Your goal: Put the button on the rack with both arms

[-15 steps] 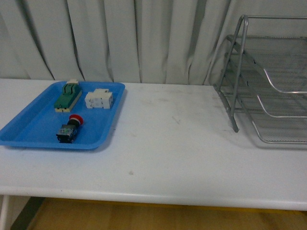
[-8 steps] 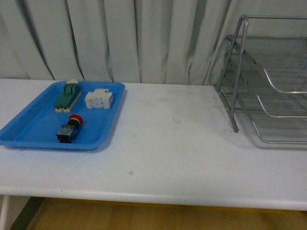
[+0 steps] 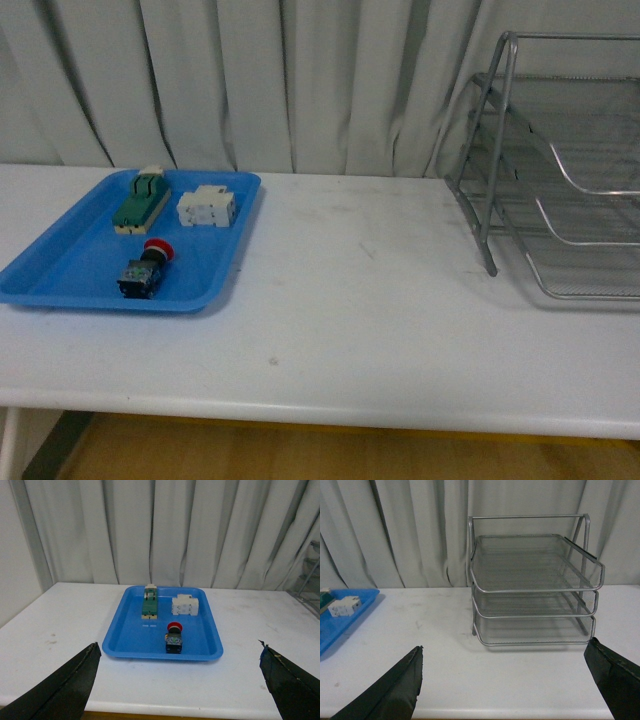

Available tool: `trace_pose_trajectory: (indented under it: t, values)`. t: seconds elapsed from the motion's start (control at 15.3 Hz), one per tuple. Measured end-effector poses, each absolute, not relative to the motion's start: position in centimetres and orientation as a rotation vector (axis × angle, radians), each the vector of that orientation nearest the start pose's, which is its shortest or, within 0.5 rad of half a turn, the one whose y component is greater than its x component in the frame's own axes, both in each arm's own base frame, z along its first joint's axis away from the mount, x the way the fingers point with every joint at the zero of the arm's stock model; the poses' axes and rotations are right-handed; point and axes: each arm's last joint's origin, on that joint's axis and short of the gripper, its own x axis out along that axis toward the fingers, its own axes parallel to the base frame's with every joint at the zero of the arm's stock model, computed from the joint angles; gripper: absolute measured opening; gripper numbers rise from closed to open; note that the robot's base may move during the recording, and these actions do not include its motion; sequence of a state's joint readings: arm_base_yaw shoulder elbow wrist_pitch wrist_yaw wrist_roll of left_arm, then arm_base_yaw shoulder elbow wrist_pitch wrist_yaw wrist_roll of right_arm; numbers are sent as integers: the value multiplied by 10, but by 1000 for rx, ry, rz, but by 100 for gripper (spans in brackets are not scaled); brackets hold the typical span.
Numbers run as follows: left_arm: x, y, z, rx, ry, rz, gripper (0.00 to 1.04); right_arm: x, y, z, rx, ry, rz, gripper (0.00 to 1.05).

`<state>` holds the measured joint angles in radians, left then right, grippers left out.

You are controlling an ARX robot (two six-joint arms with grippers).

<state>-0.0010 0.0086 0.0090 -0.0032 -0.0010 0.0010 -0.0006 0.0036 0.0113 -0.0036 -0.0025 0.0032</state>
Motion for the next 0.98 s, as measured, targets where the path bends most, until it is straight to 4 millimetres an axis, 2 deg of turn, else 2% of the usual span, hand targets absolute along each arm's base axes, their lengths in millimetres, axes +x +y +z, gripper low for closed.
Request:
trace_pose_trajectory:
  t: [0.98]
  values:
    - [98,0,166,1,3,0,98,97,0,167,3,-4,2,98]
